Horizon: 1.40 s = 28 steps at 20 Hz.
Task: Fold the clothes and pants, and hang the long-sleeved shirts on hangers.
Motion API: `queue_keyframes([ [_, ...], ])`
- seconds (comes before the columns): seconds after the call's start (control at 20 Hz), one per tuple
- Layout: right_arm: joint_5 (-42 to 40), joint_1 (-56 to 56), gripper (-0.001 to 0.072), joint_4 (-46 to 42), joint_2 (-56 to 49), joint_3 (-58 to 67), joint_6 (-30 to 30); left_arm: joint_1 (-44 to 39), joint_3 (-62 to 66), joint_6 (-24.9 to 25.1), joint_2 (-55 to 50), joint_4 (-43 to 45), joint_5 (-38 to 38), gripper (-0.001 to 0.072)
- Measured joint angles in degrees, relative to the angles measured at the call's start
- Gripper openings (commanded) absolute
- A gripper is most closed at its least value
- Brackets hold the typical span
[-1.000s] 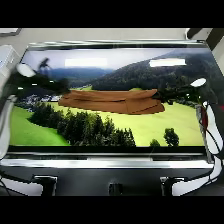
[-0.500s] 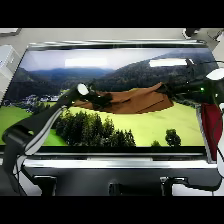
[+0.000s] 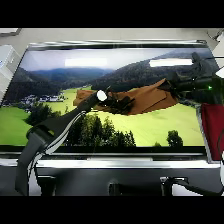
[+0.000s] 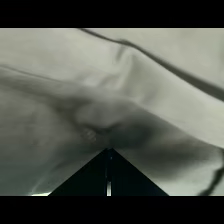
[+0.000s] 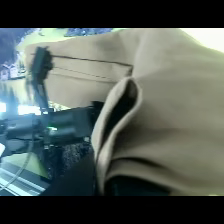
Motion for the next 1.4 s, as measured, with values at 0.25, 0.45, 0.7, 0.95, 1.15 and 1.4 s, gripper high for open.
queue_keyframes([
  [0.25, -1.8, 1.5, 0.0035, 1.9, 0.2, 0.0, 0.2, -1.4, 4.6, -0.9, -2.6, -0.3, -2.5, 0.0011],
  [0.45, -5.5, 5.2, 0.0035, 2.5, 0.2, 0.0, 0.6, 2.3, 5.4, -0.9, -0.4, 4.8, -9.4, 0.0011],
  [0.7, -12.5, 11.6, 0.0035, 3.8, -0.5, 0.1, 1.3, 14.3, 5.7, 2.6, 9.7, 19.2, -21.6, 0.0012],
  [0.95, -19.1, 20.3, 0.0035, 6.4, -5.6, 3.7, 2.1, 27.2, 5.7, 5.4, 19.6, 24.2, -28.9, 0.0013],
  [1.15, -22.4, 27.0, 0.0035, 7.3, -12.2, 8.8, 3.7, 34.9, 5.7, 6.1, 24.5, 25.3, -31.4, 0.0013],
  [1.4, -27.1, 31.7, 0.0035, 9.3, -20.5, 12.5, 4.9, 40.6, 5.7, 7.6, 26.5, 25.7, -34.2, 0.0013],
])
